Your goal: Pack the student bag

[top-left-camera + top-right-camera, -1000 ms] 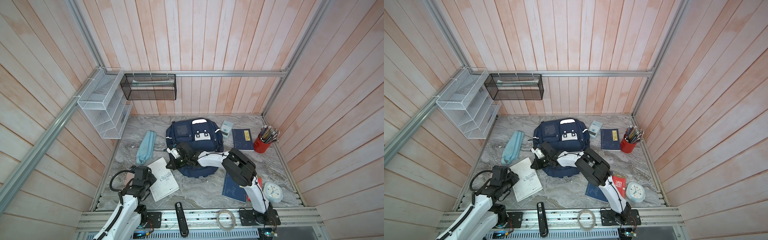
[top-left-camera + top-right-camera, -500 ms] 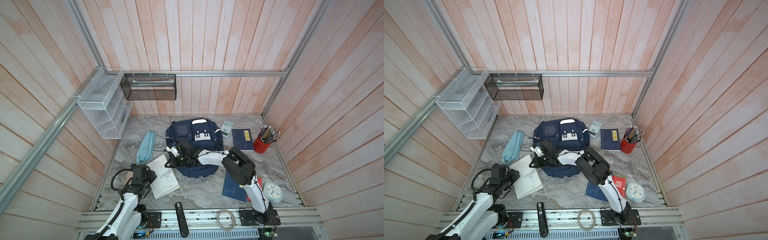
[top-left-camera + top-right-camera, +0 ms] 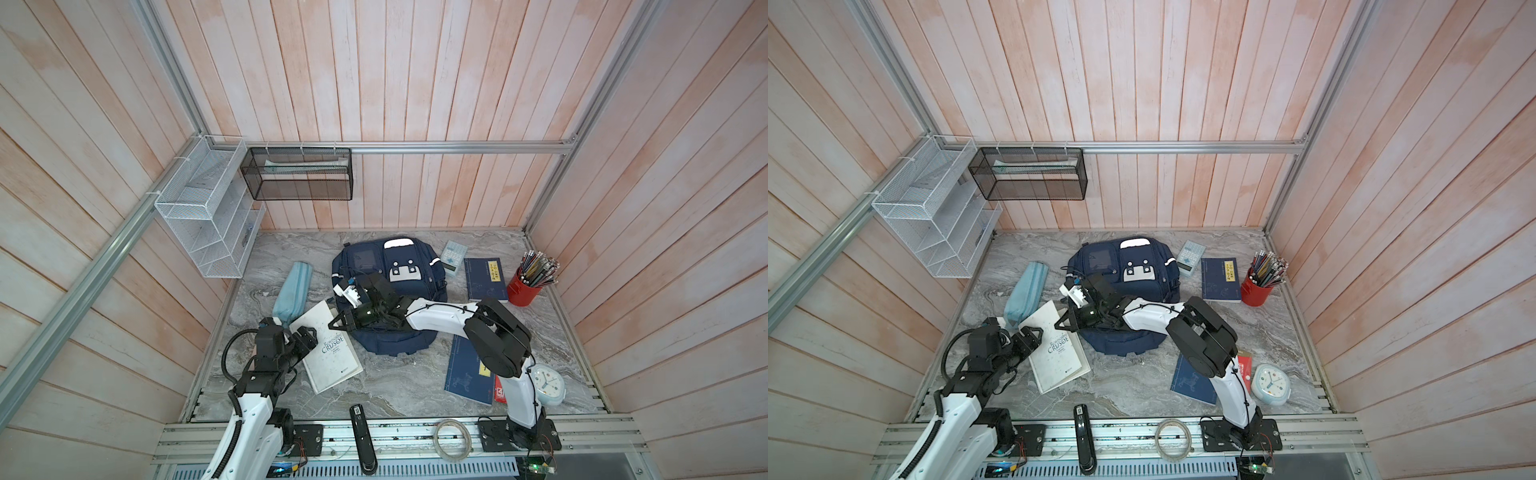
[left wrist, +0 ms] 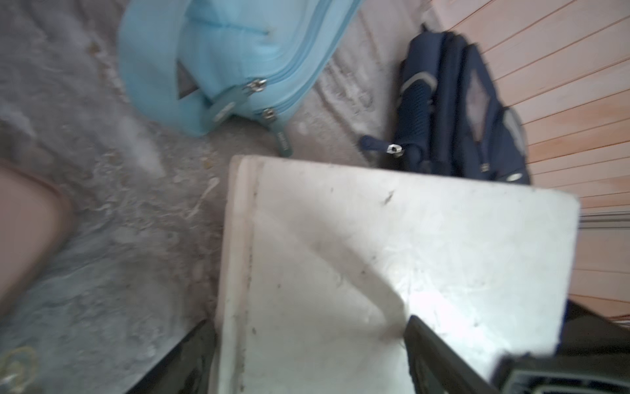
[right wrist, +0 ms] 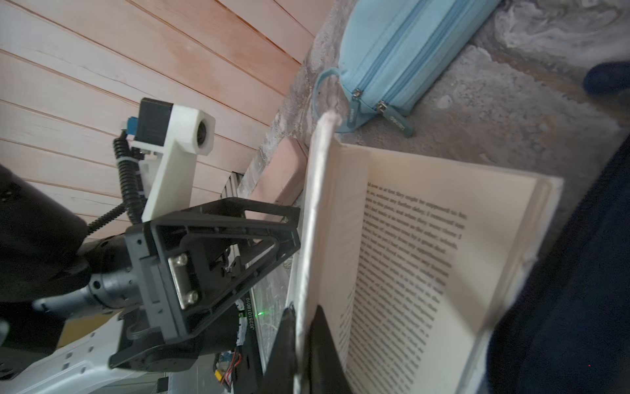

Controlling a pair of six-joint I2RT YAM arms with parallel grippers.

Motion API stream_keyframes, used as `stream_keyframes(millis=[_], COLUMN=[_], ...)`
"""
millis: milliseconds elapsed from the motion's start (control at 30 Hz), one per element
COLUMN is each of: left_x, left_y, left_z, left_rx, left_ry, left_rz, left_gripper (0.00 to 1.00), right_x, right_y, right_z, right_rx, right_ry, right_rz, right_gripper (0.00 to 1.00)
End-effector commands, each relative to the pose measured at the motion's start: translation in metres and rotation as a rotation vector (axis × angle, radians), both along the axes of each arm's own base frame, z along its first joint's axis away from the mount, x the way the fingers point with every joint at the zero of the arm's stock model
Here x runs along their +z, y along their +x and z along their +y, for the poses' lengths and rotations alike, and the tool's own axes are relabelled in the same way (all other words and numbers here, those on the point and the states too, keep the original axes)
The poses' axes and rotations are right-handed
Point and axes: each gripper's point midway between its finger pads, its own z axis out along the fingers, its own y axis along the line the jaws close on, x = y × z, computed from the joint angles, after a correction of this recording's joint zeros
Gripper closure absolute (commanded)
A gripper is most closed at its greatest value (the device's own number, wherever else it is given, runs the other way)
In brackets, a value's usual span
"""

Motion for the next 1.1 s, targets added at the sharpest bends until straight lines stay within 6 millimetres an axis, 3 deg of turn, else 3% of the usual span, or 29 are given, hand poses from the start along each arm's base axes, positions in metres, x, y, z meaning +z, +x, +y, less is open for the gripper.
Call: stream_keyframes(millis=[0,100,167,367,467,633,733,767,833,900,967,1000,1033,1067], left_x=[0.033,0.038,0.041,0.042,0.045,0.051,0.049,0.049,0.053,0.056,0.062,0.067,0.075,0.083], left_y=[0.013,0.013,0.012,0.003,0.001,0.002,0.003,0.004,0.005,0.005,0.005,0.004,0.004,0.004], left_z=[-0.025,-0.034,-0.041,-0.068,-0.073,-0.070,-0.065,-0.063,-0.063,-0.062,-0.061,-0.061,-0.059,-0.056], left_rx=[-0.133,-0.180,-0.216,-0.348,-0.386,-0.388,-0.355,-0.344,-0.347,-0.341,-0.333,-0.332,-0.326,-0.311], left_ry=[-0.066,-0.105,-0.133,-0.279,-0.277,-0.227,-0.211,-0.200,-0.191,-0.186,-0.188,-0.187,-0.177,-0.166], left_rz=[-0.126,-0.171,-0.215,-0.324,-0.342,-0.322,-0.260,-0.233,-0.212,-0.195,-0.186,-0.188,-0.197,-0.202], left_gripper=[0.07,0.00,0.00,0.00,0.00,0.32,0.49,0.56,0.71,0.83,0.85,0.85,0.85,0.88], right_x=[0.090,0.111,0.114,0.096,0.075,0.027,-0.015,-0.035,-0.048,-0.045,-0.036,-0.031,-0.026,-0.021], right_y=[-0.028,-0.030,-0.028,-0.020,-0.018,-0.010,0.006,0.011,0.014,0.016,0.018,0.021,0.022,0.024], right_z=[0.000,-0.009,-0.013,-0.029,-0.023,-0.018,-0.021,-0.022,-0.022,-0.023,-0.024,-0.026,-0.029,-0.032], right_rx=[0.149,0.165,0.165,0.174,0.171,0.121,0.042,0.019,0.021,0.014,0.005,-0.006,-0.012,-0.019], right_ry=[0.267,0.325,0.334,0.368,0.319,0.211,0.060,-0.018,-0.063,-0.044,-0.037,-0.040,-0.041,-0.043], right_rz=[-0.054,-0.059,-0.067,-0.004,0.023,0.046,0.068,0.075,0.069,0.066,0.043,0.020,-0.002,-0.025], right_gripper=[1.00,1.00,1.00,1.00,1.00,1.00,0.98,0.90,0.78,0.64,0.51,0.35,0.26,0.23])
